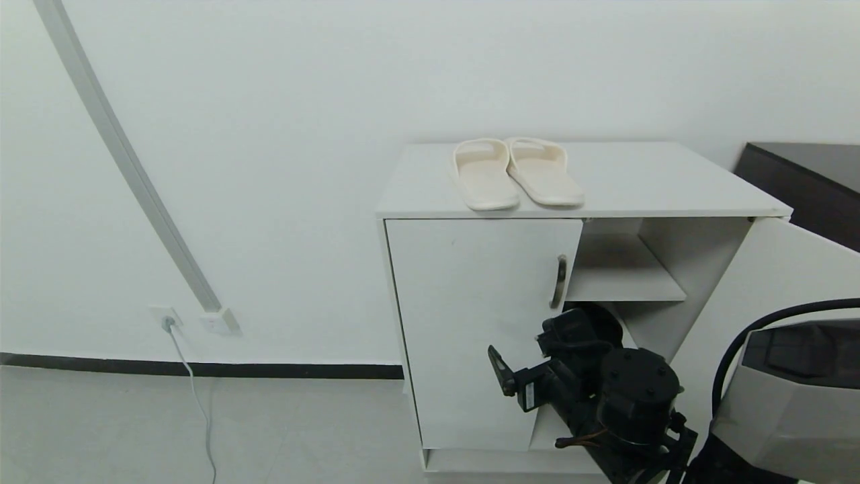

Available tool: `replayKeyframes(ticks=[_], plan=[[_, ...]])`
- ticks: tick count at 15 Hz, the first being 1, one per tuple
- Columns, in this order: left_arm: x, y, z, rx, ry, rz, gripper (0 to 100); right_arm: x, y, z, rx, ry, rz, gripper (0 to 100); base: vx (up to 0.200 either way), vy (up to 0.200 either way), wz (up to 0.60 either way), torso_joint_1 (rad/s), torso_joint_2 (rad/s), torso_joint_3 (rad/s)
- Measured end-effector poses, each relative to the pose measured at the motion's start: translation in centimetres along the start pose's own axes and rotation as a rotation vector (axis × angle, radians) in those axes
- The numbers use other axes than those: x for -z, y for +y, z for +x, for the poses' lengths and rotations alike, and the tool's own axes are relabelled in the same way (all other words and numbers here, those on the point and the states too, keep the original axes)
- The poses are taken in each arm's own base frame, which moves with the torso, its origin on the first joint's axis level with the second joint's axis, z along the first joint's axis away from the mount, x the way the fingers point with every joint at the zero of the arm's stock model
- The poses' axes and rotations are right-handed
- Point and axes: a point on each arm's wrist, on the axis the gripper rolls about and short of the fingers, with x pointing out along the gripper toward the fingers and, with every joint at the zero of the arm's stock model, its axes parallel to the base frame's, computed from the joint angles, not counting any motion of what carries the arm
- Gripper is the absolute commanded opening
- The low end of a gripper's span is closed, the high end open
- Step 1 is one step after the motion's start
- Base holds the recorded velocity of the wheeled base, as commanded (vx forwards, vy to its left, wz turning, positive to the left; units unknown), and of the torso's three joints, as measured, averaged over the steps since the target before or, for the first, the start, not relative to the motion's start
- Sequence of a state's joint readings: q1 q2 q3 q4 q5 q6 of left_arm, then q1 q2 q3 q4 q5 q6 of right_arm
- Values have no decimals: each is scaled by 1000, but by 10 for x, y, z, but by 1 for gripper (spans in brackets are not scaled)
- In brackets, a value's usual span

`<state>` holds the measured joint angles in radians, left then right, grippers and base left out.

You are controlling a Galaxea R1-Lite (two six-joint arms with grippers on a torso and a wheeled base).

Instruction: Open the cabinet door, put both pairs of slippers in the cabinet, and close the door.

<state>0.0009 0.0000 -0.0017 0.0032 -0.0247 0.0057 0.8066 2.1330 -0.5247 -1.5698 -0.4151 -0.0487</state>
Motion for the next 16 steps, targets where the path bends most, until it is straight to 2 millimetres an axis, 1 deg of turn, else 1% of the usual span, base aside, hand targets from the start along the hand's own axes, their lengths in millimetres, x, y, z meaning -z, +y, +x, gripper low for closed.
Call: replayKeyframes(ticks=[7, 12, 15, 16], plan=[[0, 0, 0, 0, 0, 0, 0, 0, 0, 0, 1, -2, -2, 100, 0, 0, 0, 206, -521, -317], [0, 0, 0, -1, 1, 1, 0, -1, 0, 0, 1, -3, -1, 100, 0, 0, 0, 243, -564, -319], [0, 0, 0, 4, 2, 0, 0, -7, 0, 1, 3, -27, 1, 100, 0, 0, 0, 266, -593, -333], [0, 0, 0, 4, 1, -3, 0, -9, 0, 2, 3, -32, 0, 100, 0, 0, 600, 217, -481, -271]])
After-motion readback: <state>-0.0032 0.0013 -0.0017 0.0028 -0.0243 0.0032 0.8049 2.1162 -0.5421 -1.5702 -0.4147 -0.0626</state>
